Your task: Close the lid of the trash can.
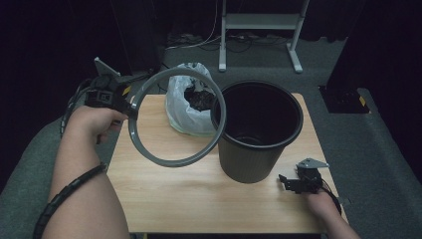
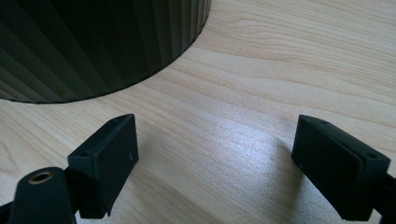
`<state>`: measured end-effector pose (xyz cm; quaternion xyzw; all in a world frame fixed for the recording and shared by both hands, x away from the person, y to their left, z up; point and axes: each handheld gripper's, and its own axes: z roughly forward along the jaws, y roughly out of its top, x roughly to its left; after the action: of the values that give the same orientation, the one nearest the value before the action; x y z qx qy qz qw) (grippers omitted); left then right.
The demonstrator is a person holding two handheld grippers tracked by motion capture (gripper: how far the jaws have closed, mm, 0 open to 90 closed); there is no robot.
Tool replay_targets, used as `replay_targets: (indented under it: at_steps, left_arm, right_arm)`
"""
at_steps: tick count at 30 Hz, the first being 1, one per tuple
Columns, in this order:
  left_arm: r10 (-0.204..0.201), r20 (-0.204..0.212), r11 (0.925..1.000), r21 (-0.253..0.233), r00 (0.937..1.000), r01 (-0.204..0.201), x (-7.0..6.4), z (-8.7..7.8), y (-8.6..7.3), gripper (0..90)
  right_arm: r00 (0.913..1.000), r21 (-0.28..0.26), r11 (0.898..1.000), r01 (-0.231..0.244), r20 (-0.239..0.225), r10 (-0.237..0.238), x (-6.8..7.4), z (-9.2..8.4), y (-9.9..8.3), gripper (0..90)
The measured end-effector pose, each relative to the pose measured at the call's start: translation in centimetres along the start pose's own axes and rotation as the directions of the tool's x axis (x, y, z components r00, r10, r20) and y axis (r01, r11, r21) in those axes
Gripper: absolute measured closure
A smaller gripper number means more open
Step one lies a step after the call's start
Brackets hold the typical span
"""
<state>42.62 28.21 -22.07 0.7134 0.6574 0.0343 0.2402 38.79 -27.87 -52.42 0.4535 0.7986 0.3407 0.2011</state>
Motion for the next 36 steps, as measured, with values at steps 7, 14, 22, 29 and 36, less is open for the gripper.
replay_targets:
  at_steps: [7,14,22,29,36]
  left_arm:
    - [0.019,0.006,0.9998,0.000,0.9998,-0.019,-1.4,0.3,0.9,77.7]
    - [0.044,0.011,0.9990,-0.005,0.9990,-0.044,-3.2,0.6,1.8,77.8]
    - [0.068,0.018,0.9977,0.002,0.9975,-0.068,-5.2,1.2,2.8,77.8]
    - [0.088,0.018,0.9961,0.001,0.9959,-0.088,-6.7,1.5,3.5,77.8]
    - [0.101,0.008,0.9949,-0.005,0.9949,-0.101,-7.6,1.6,3.9,77.8]
  right_arm:
    - [1.0000,0.000,1.000,0.000,0.000,0.000,0.0,0.0,0.0,14.4]
    - [1.0000,0.000,1.000,0.000,0.000,0.000,0.0,0.0,0.0,14.4]
    - [1.0000,-0.001,1.000,0.000,0.000,0.000,0.0,0.0,0.0,14.4]
    - [1.0000,0.000,1.000,0.001,0.000,-0.001,0.0,0.0,0.0,14.3]
    - [1.0000,0.003,1.000,0.004,-0.008,-0.004,0.0,0.1,0.1,14.1]
